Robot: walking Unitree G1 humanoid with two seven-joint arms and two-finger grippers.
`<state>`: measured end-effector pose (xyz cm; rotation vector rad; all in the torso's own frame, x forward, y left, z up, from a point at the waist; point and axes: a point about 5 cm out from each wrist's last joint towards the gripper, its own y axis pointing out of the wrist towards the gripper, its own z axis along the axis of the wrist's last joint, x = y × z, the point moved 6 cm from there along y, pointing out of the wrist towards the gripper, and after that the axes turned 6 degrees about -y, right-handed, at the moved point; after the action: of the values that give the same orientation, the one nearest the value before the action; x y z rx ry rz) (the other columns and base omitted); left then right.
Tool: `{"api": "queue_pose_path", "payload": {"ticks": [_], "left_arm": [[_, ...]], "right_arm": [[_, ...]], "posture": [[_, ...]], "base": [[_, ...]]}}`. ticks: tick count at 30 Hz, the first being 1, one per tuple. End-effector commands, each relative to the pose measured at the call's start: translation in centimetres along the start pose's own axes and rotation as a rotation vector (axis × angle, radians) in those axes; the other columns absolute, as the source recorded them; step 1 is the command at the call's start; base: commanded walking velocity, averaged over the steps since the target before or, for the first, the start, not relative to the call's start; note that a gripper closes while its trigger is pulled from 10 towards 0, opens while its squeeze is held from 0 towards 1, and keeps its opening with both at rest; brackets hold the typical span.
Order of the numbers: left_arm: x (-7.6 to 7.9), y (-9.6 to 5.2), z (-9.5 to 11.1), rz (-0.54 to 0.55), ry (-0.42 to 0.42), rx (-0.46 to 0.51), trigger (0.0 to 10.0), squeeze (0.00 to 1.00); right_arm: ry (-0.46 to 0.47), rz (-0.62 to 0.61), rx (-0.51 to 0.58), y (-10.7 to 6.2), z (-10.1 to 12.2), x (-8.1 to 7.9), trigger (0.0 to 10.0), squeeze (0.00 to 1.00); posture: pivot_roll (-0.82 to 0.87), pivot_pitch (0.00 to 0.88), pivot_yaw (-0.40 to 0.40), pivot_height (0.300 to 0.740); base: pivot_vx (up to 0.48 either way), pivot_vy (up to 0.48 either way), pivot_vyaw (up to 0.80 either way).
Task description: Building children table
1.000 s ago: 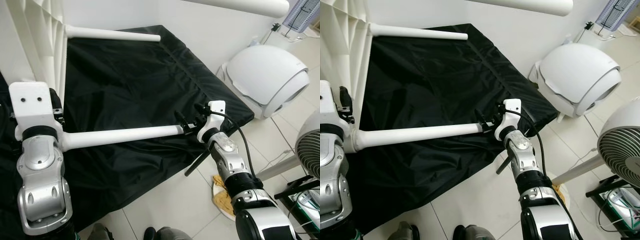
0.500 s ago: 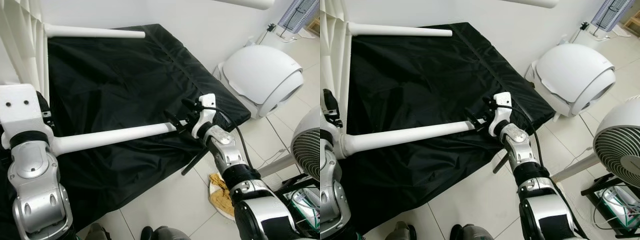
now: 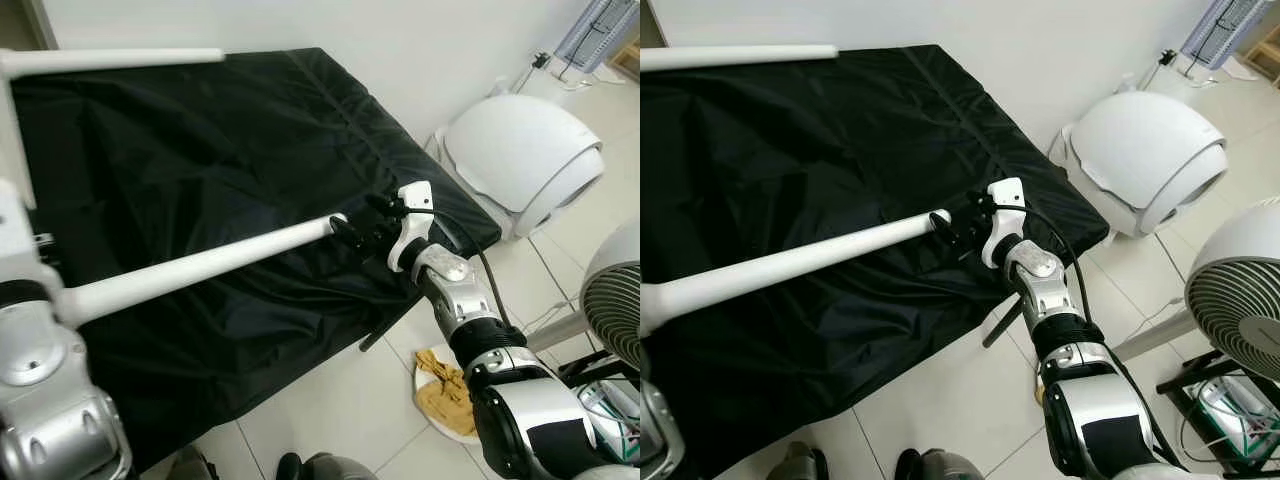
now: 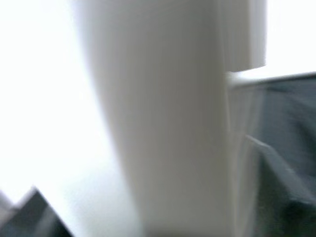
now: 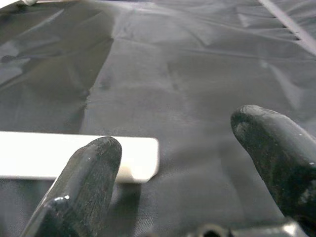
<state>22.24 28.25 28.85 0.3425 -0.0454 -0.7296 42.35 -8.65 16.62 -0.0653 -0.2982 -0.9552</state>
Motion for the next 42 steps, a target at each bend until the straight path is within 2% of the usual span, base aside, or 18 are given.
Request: {"api": "queue_pose_path", "payload": {"ticks": [1,5,6,8,11,12,15,17,18,19,20,22,23,24,30,36,38,42], "left_arm": [[-2.4,-0.6,1.4,0.213,-0.032,0.067,10.0,1.0],[-1.9,-0.3,1.2,0.198,-0.057,0.051,10.0,1.0],[-1.1,-0.2,1.5,0.164,-0.058,0.064,10.0,0.0],[-0.4,-0.2,1.7,0.13,-0.096,0.069,10.0,0.0],[2.7,-0.3,1.9,-0.026,-0.184,0.065,10.0,0.0],[4.0,-0.4,2.2,-0.092,-0.176,0.082,10.0,0.0],[5.0,-0.6,2.6,-0.145,-0.171,0.101,10.0,0.0],[7.6,-1.2,3.6,-0.295,-0.243,0.131,10.0,0.0],[7.6,-1.2,3.6,-0.295,-0.243,0.131,10.0,0.0],[8.7,-1.7,4.2,-0.358,-0.268,0.152,10.0,0.0],[8.7,-1.7,4.2,-0.358,-0.268,0.152,10.0,0.0],[10.3,-2.5,4.3,-0.456,-0.284,0.165,10.0,0.0],[10.3,-2.5,4.3,-0.456,-0.284,0.165,10.0,0.0],[11.4,-3.1,4.2,-0.529,-0.284,0.171,10.0,0.0],[13.2,-4.2,3.6,-0.637,-0.283,0.193,10.0,0.0],[13.7,-4.7,4.1,-0.663,-0.274,0.264,10.0,0.0],[13.6,-4.5,3.7,-0.646,-0.247,0.261,10.0,0.0],[12.0,-3.5,2.1,-0.501,-0.157,0.224,10.0,0.0]], "right_arm": [[-0.017,0.0,-0.01,-0.3,-0.3,0.4,10.0,0.0],[-0.019,-0.005,-0.015,-0.5,-0.4,0.7,10.0,0.0],[-0.021,-0.008,-0.017,-0.6,-0.5,0.9,10.0,0.0],[-0.022,-0.011,-0.019,-0.6,-0.6,1.0,10.0,0.0],[-0.024,-0.015,-0.017,-0.8,-0.7,1.1,10.0,0.0],[-0.024,-0.016,-0.018,-0.8,-0.8,1.1,10.0,0.0],[-0.023,-0.017,-0.019,-0.8,-0.9,1.1,10.0,0.0],[-0.021,-0.022,-0.021,-0.9,-1.0,1.1,10.0,0.0],[-0.021,-0.022,-0.021,-0.9,-1.0,1.1,10.0,0.0],[-0.021,-0.024,-0.02,-0.8,-1.0,1.0,10.0,0.0],[-0.021,-0.024,-0.02,-0.8,-1.0,1.0,10.0,0.0],[-0.02,-0.03,-0.018,-0.8,-1.0,1.0,10.0,0.0],[-0.02,-0.03,-0.018,-0.8,-1.0,1.0,10.0,0.0],[-0.018,-0.036,-0.018,-0.8,-1.0,1.0,10.0,0.0],[-0.015,-0.04,-0.02,-0.5,-1.2,0.5,10.0,0.0],[-0.019,-0.038,-0.008,-0.2,-0.9,0.3,10.0,0.0],[-0.019,-0.039,-0.007,-0.2,-0.8,0.3,10.0,0.0],[-0.022,-0.039,-0.008,-0.3,-0.9,0.4,10.0,0.0]], "posture": [[0.07,0.118,-0.161,0.74],[0.06,0.117,-0.157,0.74],[0.06,0.115,-0.153,0.74],[0.06,0.115,-0.152,0.74],[0.06,0.112,-0.146,0.74],[0.06,0.113,-0.143,0.74],[0.06,0.114,-0.142,0.74],[0.06,0.114,-0.136,0.74],[0.06,0.114,-0.136,0.74],[0.06,0.114,-0.134,0.74],[0.06,0.114,-0.134,0.74],[0.07,0.114,-0.129,0.74],[0.07,0.114,-0.129,0.74],[0.07,0.114,-0.126,0.74],[0.07,0.112,-0.118,0.74],[0.06,0.112,-0.113,0.74],[0.07,0.114,-0.115,0.74],[0.07,0.117,-0.119,0.74]], "base": [[0.0,0.0,0.0],[0.0,0.0,0.0],[0.0,0.0,0.0],[0.0,0.0,0.0],[0.0,0.0,0.0],[0.0,0.0,0.0],[0.0,0.0,0.0],[0.0,0.0,0.0],[0.0,0.0,0.0],[0.0,0.0,0.0],[0.0,0.0,0.0],[0.0,0.0,0.0],[0.0,0.0,0.0],[0.0,0.0,0.0],[0.0,0.0,0.0],[0.0,0.0,0.0],[0.0,0.0,0.0],[0.0,0.0,0.0]]}}
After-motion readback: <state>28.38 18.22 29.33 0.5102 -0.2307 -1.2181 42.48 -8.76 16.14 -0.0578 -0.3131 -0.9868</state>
